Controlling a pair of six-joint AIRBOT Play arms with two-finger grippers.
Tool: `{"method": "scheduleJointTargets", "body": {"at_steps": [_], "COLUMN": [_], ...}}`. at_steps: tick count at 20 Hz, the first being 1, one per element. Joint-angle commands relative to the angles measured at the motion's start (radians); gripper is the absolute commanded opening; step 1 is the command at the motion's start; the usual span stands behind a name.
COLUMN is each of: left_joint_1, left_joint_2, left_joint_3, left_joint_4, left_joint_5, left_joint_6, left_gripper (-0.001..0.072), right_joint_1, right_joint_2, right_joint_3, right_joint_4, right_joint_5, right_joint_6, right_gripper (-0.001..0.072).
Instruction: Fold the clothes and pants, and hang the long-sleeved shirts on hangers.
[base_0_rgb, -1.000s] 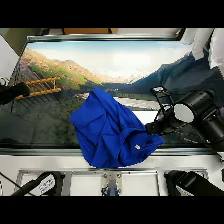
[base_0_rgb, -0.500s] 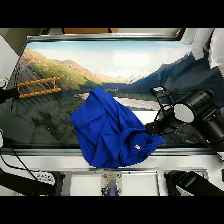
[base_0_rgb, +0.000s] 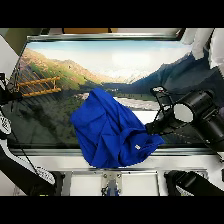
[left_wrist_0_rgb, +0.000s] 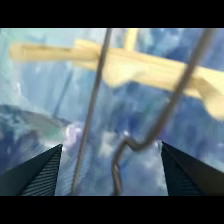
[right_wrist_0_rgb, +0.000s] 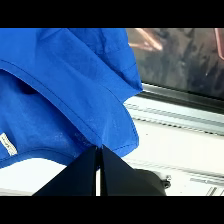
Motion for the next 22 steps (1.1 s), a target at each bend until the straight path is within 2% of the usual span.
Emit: {"method": "scheduleJointTargets", "body": {"at_steps": [1,8,9,11,12,14,15,16,22], "left_joint_1": [0.016,0.032,0.032,0.027,0.027,0.027,0.027,0.027,0.017], "left_joint_2": [-0.03,-0.089,-0.09,-0.087,-0.085,-0.081,-0.08,-0.08,-0.035], "left_joint_3": [0.015,0.016,0.015,0.016,0.016,0.016,0.016,0.016,0.016], "left_joint_4": [0.016,0.013,0.012,0.014,0.015,0.014,0.013,0.015,0.017], "left_joint_5": [0.053,0.048,0.044,0.045,0.044,0.041,0.038,0.029,-0.012], "left_joint_6": [-0.002,-0.002,-0.002,-0.002,-0.002,-0.002,-0.002,-0.001,-0.001], "left_gripper": [0.0656,0.0655,0.0631,0.0371,0.0308,0.0102,0.01,0.001,0.0009], "right_joint_1": [0.001,0.001,0.001,0.001,0.001,0.001,0.001,0.001,0.001], "right_joint_2": [-0.001,-0.002,-0.002,-0.002,-0.002,-0.002,-0.002,-0.002,-0.002], "right_joint_3": [0.0,0.0,0.0,0.0,0.0,0.0,0.0,0.0,0.0], "right_joint_4": [0.0,0.0,0.0,0.0,0.0,0.0,0.0,0.0,0.0], "right_joint_5": [0.0,0.0,0.0,0.0,0.0,0.0,0.0,0.0,0.0], "right_joint_6": [0.0,0.0,0.0,0.0,0.0,0.0,0.0,0.0,0.0], "right_gripper": [0.0011,0.0011,0.0011,0.0011,0.0011,0.0011,0.0011,0.0011,0.0011]}}
